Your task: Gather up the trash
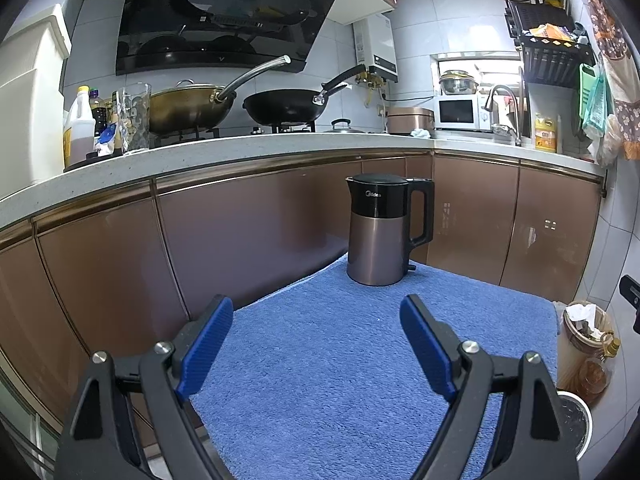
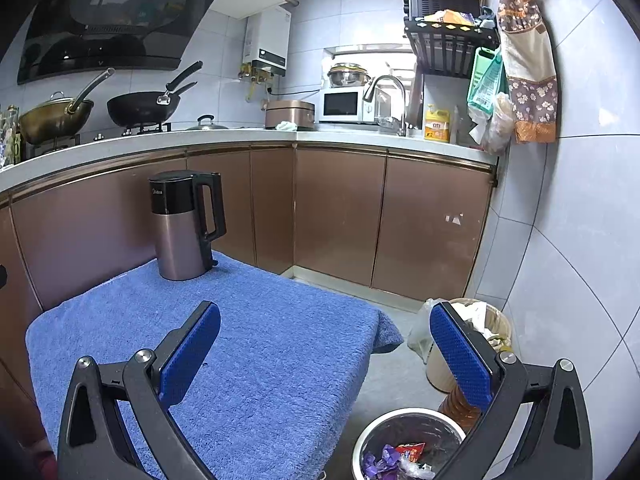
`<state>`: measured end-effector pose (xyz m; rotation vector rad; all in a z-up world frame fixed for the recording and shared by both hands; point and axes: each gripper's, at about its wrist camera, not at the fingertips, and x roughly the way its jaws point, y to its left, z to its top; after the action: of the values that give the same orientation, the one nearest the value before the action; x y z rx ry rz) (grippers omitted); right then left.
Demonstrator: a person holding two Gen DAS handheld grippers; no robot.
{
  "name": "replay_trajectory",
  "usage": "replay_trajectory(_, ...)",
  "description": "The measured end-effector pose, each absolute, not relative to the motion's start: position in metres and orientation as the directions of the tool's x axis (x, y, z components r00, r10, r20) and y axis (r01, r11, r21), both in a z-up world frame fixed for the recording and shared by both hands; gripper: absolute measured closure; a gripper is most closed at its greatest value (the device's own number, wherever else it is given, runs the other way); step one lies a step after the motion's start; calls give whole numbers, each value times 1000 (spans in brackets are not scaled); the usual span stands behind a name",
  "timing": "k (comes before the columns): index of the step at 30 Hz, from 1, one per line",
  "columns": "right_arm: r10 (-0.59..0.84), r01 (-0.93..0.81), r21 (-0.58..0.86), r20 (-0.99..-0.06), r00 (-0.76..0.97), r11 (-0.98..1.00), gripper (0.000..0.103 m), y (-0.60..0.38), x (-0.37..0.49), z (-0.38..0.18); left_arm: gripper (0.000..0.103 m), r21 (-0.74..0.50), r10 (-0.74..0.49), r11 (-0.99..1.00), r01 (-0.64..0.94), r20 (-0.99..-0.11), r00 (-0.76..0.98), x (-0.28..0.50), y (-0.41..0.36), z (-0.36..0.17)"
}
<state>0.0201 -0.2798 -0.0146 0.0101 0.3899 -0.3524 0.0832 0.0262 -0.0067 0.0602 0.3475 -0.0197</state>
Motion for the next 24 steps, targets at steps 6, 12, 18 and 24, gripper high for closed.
replay_trajectory(6, -336, 340, -56, -369, 867, 939, 0, -281, 18, -14, 18, 59, -9, 998, 30, -337, 941, 84, 28, -6)
replay_trajectory(12, -335, 339, -58, -370, 866, 939, 0, -281, 17, -14, 18, 56, -9, 998, 30, -336, 942, 84, 29, -6)
replay_trajectory(18, -336, 339, -59, -367, 868, 939, 0, -282, 15, -13, 18, 53, 6, 998, 13, -334, 943, 85, 30, -7)
replay_trajectory(24, -338, 342, -57, -363, 868, 938, 0, -284, 14, -12, 18, 62, 16, 998, 4, -324, 946, 83, 28, -7)
